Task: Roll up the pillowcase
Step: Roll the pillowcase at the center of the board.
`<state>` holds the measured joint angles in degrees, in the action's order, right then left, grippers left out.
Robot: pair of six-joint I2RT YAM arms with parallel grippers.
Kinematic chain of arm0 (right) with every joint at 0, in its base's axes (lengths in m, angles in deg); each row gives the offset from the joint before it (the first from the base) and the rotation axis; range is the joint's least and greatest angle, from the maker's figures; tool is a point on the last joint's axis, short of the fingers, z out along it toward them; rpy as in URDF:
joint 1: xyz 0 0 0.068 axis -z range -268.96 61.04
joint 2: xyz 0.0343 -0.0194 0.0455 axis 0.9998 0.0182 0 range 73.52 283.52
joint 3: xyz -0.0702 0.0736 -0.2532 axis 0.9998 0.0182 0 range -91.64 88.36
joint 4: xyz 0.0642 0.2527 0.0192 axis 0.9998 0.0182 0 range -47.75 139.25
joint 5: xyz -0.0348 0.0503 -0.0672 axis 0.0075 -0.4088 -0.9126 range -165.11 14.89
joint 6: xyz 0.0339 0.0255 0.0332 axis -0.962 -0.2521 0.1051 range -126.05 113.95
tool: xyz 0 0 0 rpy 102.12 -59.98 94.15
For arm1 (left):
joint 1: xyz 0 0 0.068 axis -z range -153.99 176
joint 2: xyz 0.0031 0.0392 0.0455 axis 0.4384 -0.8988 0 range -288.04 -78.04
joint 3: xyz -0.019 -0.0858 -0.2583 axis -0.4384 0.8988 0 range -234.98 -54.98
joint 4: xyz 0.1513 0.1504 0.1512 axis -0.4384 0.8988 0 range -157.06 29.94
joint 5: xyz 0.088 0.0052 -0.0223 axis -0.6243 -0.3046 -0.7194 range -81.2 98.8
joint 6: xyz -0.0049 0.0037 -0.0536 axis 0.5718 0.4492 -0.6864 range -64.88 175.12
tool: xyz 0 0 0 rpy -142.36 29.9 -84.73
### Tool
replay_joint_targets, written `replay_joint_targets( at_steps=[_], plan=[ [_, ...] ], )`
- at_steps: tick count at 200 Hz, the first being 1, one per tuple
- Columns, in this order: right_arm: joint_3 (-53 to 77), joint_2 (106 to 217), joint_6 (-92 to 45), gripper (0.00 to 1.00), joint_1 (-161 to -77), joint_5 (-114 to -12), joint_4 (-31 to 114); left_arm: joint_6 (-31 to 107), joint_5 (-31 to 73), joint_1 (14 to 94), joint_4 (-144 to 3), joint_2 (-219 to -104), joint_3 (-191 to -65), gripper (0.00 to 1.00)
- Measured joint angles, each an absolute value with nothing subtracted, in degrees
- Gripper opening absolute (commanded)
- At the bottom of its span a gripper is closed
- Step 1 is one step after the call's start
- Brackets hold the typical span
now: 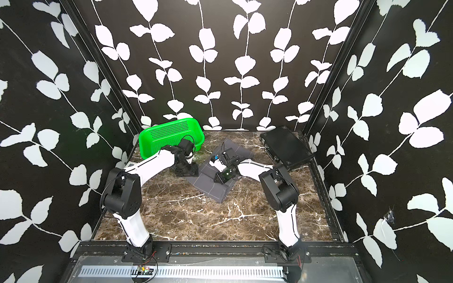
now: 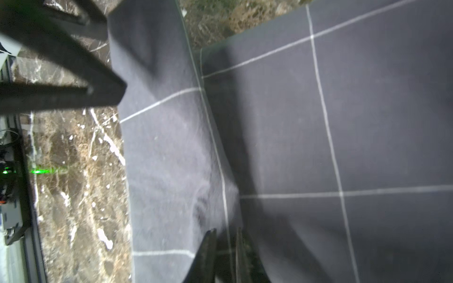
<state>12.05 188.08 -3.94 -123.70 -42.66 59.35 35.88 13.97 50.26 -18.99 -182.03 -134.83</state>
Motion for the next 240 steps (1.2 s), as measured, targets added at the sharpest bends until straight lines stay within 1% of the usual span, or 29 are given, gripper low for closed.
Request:
replay_joint_targets(
  at_steps=[34,94,138,159,170,180,186,193,206,214,240],
  plan=[
    [13.56,186.9,-3.86,0.32,-123.7,-42.79,59.7,37.93,14.45,49.51,-17.96,-182.03,-135.21,0.69],
    [13.73,186.92,-2.17,0.31,-123.7,-43.6,60.6,41.67,17.4,46.98,-16.82,-182.09,-135.67,0.65],
    [13.73,186.92,-2.24,0.34,-123.7,-42.82,60.49,44.07,20.38,46.78,-16.91,-185.04,-139.62,0.61],
    [13.73,186.92,-2.17,0.37,-123.81,-42.73,60.53,44.77,21.62,46.58,-16.97,-186.57,-139.99,0.57],
    [13.73,186.92,-2.13,0.37,-123.81,-42.75,60.56,45.01,22.15,46.41,-16.93,-187.23,-140.04,0.54],
    [13.73,186.92,-2.17,0.35,-123.81,-42.77,60.58,45.25,22.69,46.3,-16.91,-187.71,-140.08,0.52],
    [13.73,186.92,-2.13,0.32,-123.81,-42.75,60.6,45.28,23.0,46.19,-16.91,-187.99,-140.12,0.51],
    [13.73,186.92,-2.02,0.28,-123.83,-42.75,60.62,45.39,23.28,46.15,-16.97,-188.26,-140.15,0.49],
    [13.73,186.97,-1.93,0.17,-123.83,-42.75,60.71,45.54,23.83,46.12,-17.0,-188.65,-140.43,0.47],
    [13.73,187.01,-1.98,0.13,-123.83,-42.64,60.75,45.6,24.2,46.1,-17.04,-188.8,-140.67,0.46],
    [13.73,187.03,-2.26,0.05,-123.83,-41.96,60.91,45.8,25.08,46.1,-17.11,-188.87,-141.33,0.43]
  ],
)
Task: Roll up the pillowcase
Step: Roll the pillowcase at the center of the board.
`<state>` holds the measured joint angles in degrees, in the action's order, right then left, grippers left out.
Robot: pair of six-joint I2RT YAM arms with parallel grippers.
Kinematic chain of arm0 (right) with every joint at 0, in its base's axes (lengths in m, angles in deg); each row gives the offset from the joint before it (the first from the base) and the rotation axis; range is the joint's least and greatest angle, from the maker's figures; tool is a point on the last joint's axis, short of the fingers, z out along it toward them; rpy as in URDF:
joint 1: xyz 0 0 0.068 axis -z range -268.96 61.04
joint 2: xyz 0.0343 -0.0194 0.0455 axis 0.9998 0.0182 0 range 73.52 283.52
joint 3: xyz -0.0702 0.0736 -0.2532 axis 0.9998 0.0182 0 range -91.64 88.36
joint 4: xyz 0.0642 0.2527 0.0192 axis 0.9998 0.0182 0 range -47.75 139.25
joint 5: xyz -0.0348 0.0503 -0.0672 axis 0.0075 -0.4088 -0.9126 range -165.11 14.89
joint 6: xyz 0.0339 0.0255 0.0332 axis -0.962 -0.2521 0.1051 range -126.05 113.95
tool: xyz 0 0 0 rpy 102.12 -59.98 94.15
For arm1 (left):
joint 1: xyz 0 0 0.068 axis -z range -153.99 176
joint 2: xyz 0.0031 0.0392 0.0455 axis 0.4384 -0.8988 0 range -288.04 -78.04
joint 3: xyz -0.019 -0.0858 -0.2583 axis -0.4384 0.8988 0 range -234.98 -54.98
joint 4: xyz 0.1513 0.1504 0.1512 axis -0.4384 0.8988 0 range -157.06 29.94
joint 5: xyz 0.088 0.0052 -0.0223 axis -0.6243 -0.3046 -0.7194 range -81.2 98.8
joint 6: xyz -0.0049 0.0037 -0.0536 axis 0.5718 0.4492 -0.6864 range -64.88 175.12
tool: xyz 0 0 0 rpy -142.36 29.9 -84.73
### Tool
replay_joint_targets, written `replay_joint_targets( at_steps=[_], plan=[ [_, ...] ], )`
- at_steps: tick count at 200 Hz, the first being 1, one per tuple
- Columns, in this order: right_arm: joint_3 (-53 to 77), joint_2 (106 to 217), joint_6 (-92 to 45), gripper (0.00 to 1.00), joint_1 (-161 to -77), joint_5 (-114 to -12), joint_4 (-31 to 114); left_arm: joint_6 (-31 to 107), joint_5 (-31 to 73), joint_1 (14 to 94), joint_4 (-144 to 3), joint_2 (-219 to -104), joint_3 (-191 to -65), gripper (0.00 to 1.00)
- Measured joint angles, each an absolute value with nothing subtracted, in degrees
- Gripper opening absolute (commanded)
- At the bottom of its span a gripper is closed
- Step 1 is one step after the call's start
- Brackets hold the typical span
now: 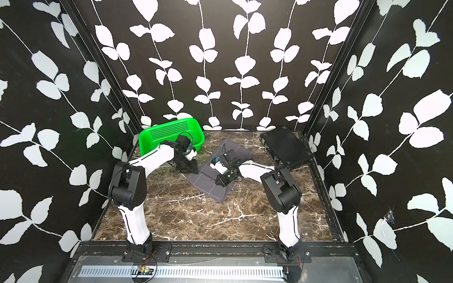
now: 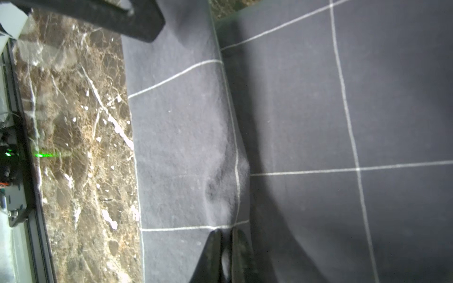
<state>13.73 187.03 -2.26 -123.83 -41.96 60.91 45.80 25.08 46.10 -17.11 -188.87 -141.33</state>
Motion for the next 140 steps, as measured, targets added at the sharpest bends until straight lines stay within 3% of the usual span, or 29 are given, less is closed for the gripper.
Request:
replay_joint_targets(
  at_steps=[11,57,140],
  plan=[
    [13.73,187.03,-2.33,0.0,-123.83,-41.79,60.93,45.8,25.49,46.08,-17.11,-188.89,-141.35,0.41],
    [16.55,184.89,-3.62,0.0,-123.83,-42.14,60.51,45.98,26.8,46.04,-17.08,-189.57,-142.18,0.37],
    [23.92,178.09,-8.45,0.0,-124.48,-46.49,56.01,46.15,28.68,46.04,-17.26,-190.9,-143.23,0.38]
  ],
)
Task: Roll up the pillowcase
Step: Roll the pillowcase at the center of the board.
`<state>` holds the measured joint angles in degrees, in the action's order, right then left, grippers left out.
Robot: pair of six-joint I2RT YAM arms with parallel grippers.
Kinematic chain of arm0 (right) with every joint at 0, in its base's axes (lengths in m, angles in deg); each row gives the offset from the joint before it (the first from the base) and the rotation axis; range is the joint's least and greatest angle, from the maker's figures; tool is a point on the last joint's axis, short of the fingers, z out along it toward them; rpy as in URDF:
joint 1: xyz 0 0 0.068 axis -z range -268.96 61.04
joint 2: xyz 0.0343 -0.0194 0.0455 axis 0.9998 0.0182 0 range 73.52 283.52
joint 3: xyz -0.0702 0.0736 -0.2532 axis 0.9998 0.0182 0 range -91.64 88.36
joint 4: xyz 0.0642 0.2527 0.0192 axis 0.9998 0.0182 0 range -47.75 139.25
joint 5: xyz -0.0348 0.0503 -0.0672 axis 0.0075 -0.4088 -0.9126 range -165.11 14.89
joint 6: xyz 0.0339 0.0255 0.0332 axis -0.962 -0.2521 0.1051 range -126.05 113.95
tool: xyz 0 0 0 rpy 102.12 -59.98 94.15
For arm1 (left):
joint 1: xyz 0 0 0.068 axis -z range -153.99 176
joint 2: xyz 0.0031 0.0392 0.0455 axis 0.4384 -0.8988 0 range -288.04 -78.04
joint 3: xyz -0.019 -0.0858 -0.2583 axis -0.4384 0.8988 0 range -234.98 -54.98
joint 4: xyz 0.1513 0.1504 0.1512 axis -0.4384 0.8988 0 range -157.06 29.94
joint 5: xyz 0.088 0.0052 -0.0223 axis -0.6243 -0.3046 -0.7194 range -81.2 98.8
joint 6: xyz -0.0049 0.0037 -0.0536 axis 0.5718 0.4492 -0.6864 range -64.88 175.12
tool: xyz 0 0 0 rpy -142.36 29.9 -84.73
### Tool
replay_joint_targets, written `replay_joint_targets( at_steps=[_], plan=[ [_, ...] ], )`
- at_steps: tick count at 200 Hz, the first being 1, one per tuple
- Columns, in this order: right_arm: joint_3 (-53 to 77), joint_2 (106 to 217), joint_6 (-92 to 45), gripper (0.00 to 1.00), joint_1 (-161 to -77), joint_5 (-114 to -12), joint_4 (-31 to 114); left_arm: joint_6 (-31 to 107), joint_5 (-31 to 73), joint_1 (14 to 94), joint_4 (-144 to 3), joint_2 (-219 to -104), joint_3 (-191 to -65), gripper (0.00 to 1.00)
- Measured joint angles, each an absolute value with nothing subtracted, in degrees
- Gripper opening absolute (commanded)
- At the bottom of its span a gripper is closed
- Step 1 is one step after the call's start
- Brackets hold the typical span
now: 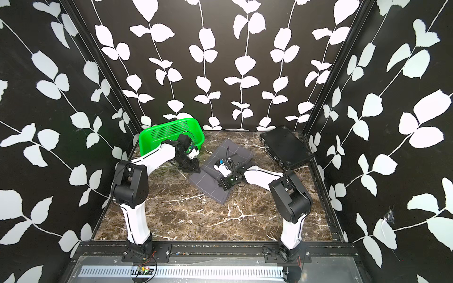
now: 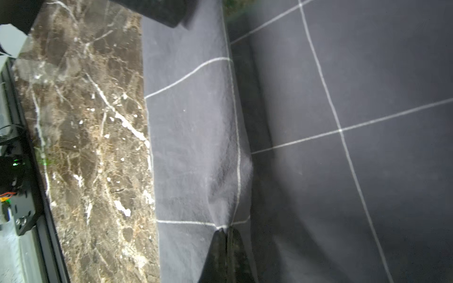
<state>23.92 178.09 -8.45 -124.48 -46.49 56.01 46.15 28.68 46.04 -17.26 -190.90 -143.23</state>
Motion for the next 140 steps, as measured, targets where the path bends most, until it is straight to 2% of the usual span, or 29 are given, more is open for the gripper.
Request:
replay_joint_targets(
  at_steps=[77,116,131,140],
  plan=[
    [23.9,182.0,-7.09,0.01,-124.48,-50.14,53.85,50.43,21.84,45.84,-16.38,-193.57,-144.21,0.37],
    [23.81,181.76,-5.67,0.15,-125.01,-51.52,54.17,52.6,19.2,46.19,-16.36,-195.05,-144.21,0.37],
    [23.63,181.13,-4.6,0.28,-125.53,-53.5,55.29,53.49,17.91,46.54,-16.21,-195.51,-144.32,0.37],
    [23.57,180.58,-3.57,0.32,-126.06,-55.19,56.16,53.93,17.23,46.8,-16.17,-195.82,-144.32,0.37]
  ],
)
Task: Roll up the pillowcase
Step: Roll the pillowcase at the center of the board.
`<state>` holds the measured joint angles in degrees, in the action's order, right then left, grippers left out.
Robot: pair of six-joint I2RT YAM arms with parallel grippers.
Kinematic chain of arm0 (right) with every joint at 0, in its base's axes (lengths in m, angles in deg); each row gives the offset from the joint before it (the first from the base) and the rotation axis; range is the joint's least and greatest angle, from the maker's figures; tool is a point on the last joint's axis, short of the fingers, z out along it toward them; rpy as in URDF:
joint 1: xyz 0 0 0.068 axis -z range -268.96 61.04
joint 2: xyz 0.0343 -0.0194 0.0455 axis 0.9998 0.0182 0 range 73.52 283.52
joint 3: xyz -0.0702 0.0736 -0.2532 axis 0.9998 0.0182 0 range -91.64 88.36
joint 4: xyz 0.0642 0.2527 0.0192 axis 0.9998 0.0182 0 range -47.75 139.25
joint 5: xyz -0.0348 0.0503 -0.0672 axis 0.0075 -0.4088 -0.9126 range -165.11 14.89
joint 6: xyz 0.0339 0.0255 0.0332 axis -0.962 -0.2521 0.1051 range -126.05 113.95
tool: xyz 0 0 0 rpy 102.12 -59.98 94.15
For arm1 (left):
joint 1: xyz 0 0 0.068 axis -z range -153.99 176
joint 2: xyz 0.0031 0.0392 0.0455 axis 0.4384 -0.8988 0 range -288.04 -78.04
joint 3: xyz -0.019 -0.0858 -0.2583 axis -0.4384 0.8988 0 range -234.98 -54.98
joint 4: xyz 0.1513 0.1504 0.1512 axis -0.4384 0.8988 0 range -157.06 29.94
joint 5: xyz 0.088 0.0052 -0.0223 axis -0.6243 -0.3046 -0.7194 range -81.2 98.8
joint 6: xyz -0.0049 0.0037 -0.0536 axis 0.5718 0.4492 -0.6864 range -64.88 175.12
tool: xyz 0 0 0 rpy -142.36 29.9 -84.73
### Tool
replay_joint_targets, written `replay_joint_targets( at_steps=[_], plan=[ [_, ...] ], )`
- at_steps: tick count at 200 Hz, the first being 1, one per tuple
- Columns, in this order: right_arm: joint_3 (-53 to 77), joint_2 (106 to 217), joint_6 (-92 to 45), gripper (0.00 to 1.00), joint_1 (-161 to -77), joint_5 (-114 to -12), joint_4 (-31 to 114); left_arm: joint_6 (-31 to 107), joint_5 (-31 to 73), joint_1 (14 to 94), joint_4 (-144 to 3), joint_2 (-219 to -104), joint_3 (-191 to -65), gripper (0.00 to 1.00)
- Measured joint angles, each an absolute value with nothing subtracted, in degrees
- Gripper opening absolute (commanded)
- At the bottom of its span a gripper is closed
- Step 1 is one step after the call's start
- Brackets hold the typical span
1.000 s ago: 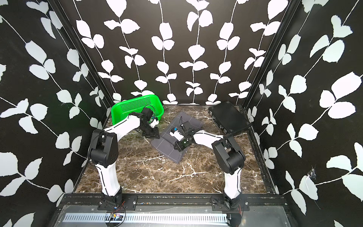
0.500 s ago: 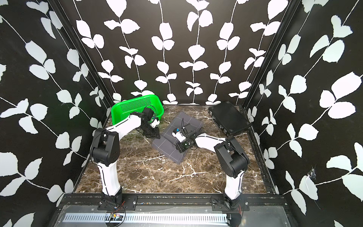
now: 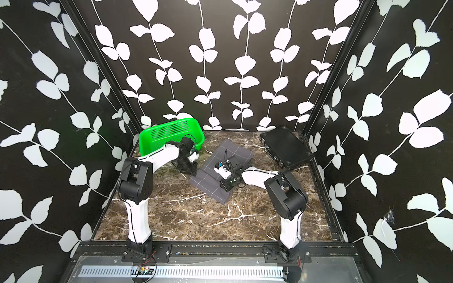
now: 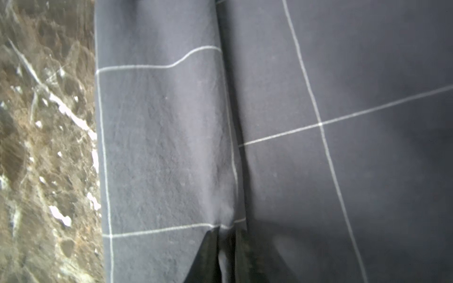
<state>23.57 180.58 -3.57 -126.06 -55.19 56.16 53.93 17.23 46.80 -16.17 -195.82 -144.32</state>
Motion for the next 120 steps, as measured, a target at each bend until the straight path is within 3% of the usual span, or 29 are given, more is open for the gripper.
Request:
replay_joint_targets(
  at_steps=[28,82,120],
  plan=[
    [23.48,177.92,-0.78,0.32,-128.0,-59.73,59.2,54.85,15.22,47.65,-16.25,-196.21,-144.32,0.43],
    [23.48,176.06,2.13,0.32,-129.49,-62.9,61.26,54.46,11.7,47.83,-16.38,-195.62,-145.04,0.63],
    [23.5,175.97,1.91,0.37,-129.51,-63.3,60.82,47.72,10.87,48.44,-17.21,-185.79,-142.0,0.68]
  ],
)
